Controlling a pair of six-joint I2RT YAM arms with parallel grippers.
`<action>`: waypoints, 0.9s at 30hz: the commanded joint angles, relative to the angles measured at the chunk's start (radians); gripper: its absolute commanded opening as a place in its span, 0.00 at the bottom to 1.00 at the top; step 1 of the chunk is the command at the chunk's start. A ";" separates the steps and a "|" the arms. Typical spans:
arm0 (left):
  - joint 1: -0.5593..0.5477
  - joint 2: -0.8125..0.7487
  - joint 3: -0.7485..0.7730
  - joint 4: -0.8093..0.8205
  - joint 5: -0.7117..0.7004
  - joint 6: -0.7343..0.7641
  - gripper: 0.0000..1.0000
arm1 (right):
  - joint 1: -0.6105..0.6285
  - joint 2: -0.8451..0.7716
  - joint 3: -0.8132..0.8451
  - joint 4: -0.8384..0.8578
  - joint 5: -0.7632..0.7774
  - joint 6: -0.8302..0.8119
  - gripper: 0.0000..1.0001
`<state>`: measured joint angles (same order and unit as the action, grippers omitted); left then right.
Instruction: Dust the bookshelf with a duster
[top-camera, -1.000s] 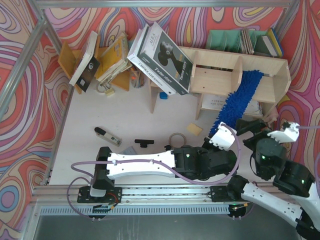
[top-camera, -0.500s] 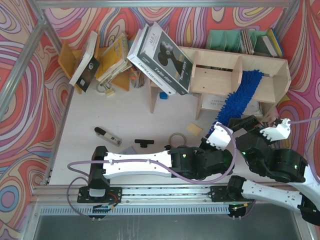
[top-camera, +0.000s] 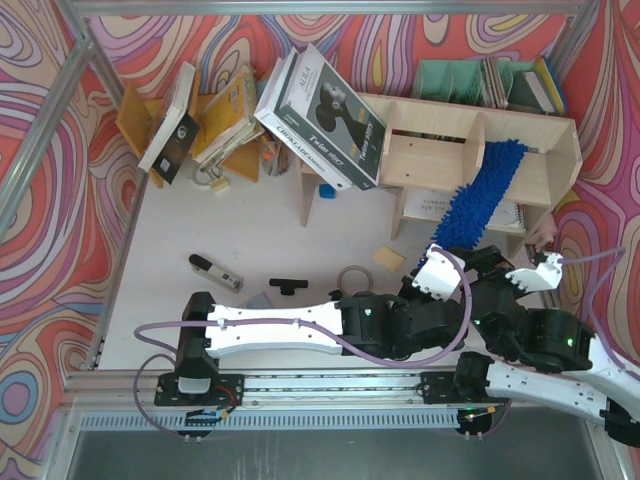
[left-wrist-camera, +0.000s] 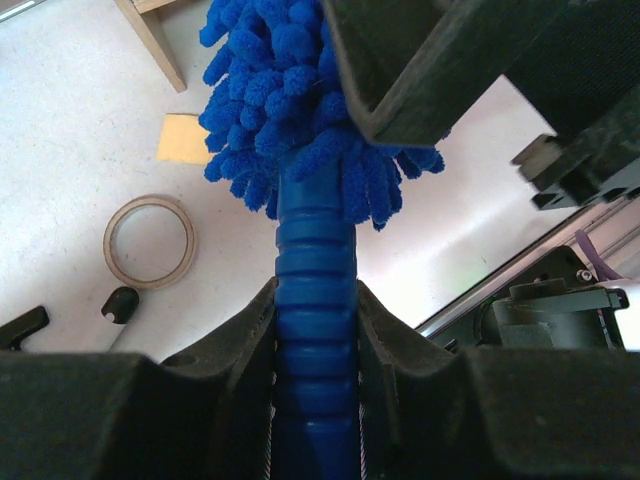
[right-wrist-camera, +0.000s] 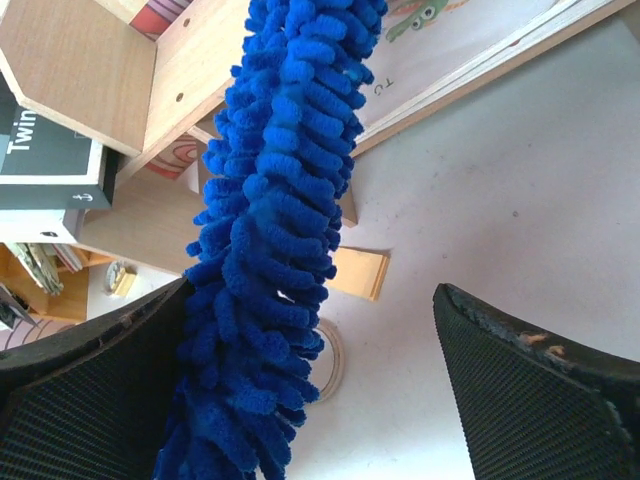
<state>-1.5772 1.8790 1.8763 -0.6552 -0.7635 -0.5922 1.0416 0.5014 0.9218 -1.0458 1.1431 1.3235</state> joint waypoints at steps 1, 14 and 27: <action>0.002 -0.038 -0.016 0.015 0.007 -0.017 0.00 | 0.009 -0.033 -0.056 0.124 0.011 -0.018 0.88; 0.002 -0.027 -0.014 0.035 0.019 -0.006 0.00 | 0.009 -0.079 -0.132 0.205 -0.011 0.016 0.34; 0.063 0.000 0.011 0.020 0.097 -0.048 0.20 | 0.009 -0.127 -0.139 0.176 -0.056 0.136 0.20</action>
<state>-1.5562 1.8790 1.8751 -0.6518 -0.6796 -0.6231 1.0451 0.3923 0.7898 -0.8112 1.0935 1.4227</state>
